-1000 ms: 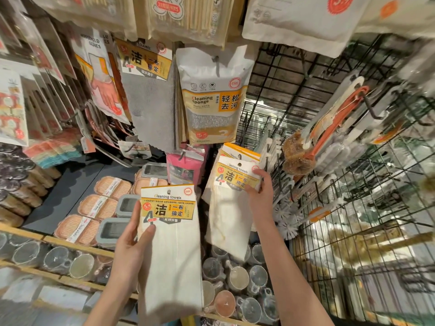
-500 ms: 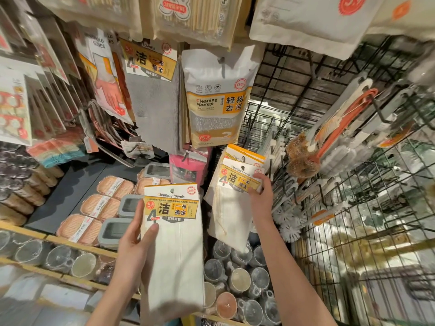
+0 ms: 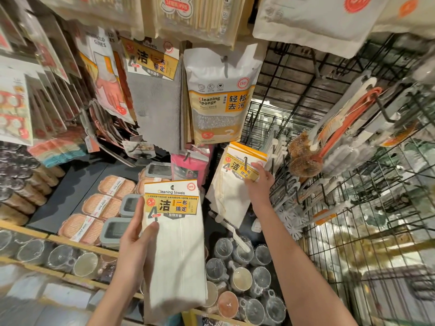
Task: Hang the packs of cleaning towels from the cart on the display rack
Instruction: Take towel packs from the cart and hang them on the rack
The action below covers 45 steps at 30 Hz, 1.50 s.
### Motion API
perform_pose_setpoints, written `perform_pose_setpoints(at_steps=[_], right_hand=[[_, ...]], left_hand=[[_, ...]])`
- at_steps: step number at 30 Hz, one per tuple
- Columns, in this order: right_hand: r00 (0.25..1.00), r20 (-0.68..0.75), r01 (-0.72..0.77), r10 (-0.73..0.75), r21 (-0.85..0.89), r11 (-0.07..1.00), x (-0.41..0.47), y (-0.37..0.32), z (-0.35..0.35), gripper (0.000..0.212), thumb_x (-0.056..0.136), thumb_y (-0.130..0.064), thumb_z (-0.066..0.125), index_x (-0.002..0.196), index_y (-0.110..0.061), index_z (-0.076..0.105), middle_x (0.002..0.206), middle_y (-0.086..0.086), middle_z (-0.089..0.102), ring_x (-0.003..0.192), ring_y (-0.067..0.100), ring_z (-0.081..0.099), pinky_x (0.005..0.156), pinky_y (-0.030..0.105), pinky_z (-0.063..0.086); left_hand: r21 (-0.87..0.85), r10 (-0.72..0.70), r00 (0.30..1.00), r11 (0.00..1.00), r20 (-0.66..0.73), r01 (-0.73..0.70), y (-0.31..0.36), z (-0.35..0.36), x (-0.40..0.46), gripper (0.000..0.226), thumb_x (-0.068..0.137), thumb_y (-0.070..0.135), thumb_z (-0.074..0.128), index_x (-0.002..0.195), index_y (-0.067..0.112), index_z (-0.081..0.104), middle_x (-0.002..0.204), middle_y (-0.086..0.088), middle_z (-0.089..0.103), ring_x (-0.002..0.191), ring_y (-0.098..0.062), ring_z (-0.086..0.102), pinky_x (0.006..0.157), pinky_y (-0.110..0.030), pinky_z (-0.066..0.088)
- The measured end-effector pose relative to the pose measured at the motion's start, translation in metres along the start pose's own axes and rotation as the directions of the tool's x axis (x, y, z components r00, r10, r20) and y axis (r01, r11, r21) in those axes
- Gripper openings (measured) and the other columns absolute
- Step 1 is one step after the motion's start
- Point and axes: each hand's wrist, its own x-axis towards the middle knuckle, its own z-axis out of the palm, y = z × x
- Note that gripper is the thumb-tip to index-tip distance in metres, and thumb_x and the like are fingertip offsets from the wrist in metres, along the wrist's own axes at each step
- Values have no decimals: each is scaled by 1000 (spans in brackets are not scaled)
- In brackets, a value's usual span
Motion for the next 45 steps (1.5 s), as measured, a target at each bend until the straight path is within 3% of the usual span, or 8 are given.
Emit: perform_pose_setpoints(at_steps=[8,11,15,23,27,34,41,45], right_hand=[[998,66,-7,13,-76,997,-14,-7,-4,44,86,-6,62,126,-22,54,149,6,2,138,19,17,103,17,27],[992,88,95,-88,-85,992,-35,-14,-7,41,86,-8,64,123,-24,55,146,6,9,136,12,11,97,10,19],[949,223,208,-221,82,975,-74,-31,-5,38,89,-11,61,112,-39,52,135,-1,29,128,13,30,95,16,38],[811,543,110,-217,223,969,-118,-25,25,70,82,7,64,128,-36,33,119,-13,51,105,-9,57,84,17,50],[833,523,105,-179,168,980,-119,-15,27,59,82,11,61,117,-34,48,111,-20,59,97,3,64,79,16,51],[871,461,94,-171,185,978,-114,-14,15,44,86,11,56,123,-12,56,114,-5,63,97,6,65,85,22,53],[952,250,113,-175,245,963,-86,-11,-23,44,85,11,56,113,-23,60,121,3,60,83,-9,63,70,11,49],[967,180,140,-179,209,968,-67,-4,-42,47,88,6,56,113,-33,60,133,-3,55,94,-4,62,83,28,55]], left_hand=[[-13,15,1000,1000,-1,-15,3,3,-5,66,94,0,53,126,56,48,112,29,67,100,2,66,73,-19,55],[-19,24,1000,1000,9,-24,7,7,-8,65,95,-1,52,130,53,46,113,23,69,99,-2,68,69,-16,56],[-45,11,1000,999,3,-11,11,12,-11,64,94,2,54,133,52,46,124,11,67,107,-13,66,76,-25,59],[10,37,999,999,11,-37,13,18,-15,63,93,5,56,137,49,44,120,11,69,105,-12,67,79,-26,57],[36,53,998,998,28,-54,11,19,-15,62,93,6,57,134,51,45,120,14,68,106,-8,66,79,-20,56],[-2,18,1000,1000,6,-18,4,22,-14,57,92,8,59,127,52,53,113,7,72,100,-17,69,85,-42,54],[-34,5,998,999,59,-3,6,15,-10,43,93,5,56,124,34,60,102,1,73,82,-17,70,67,-24,59],[13,24,999,1000,43,-25,6,13,-11,26,93,11,58,108,29,69,97,-1,74,72,-11,69,57,-17,53]])
